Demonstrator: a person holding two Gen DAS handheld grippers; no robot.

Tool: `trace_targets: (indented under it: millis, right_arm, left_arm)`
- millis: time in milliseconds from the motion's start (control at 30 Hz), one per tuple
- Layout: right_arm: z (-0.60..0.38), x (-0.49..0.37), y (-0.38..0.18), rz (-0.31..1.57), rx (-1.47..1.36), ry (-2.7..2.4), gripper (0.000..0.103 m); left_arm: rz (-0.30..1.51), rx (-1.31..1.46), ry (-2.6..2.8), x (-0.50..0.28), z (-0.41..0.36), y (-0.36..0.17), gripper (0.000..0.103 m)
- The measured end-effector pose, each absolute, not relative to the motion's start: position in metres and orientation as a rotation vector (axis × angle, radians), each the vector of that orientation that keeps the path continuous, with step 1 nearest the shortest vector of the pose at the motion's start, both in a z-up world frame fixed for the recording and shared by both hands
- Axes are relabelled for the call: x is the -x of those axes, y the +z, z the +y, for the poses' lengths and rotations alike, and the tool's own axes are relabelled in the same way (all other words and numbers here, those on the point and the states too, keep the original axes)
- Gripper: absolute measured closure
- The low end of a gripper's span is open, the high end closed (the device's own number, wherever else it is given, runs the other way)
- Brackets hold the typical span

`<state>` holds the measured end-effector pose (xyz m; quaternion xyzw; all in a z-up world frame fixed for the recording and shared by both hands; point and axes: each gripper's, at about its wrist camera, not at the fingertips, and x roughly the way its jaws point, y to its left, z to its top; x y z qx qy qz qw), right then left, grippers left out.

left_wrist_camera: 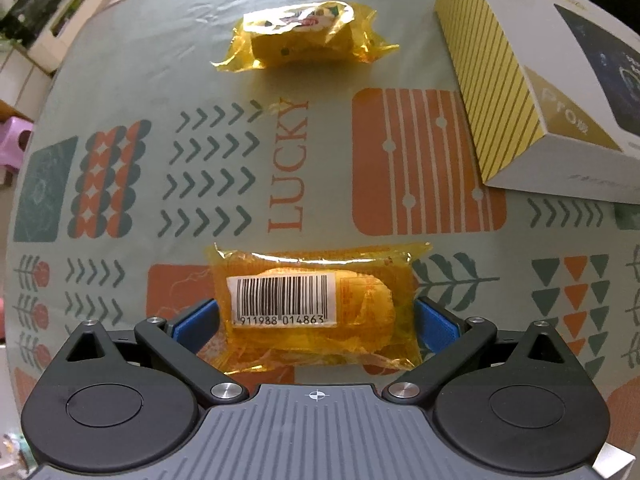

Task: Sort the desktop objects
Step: 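Close the left gripper on the barcoded yellow snack pack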

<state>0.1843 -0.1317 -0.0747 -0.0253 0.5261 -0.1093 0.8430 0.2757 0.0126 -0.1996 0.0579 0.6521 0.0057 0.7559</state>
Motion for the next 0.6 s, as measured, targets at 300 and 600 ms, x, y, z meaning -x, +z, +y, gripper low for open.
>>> trace_targets:
  millis: [300, 600]
  right_arm:
    - [-0.131, -0.184, -0.072, 1.099, 0.049, -0.218, 0.000]
    - [-0.129, -0.184, -0.068, 1.084, 0.045, -0.205, 0.000]
  left_arm:
    - [1.433, 0.035, 0.048, -0.277, 0.029, -0.206, 0.000]
    - [1.369, -0.012, 0.001, -0.266, 0.024, -0.203, 0.005]
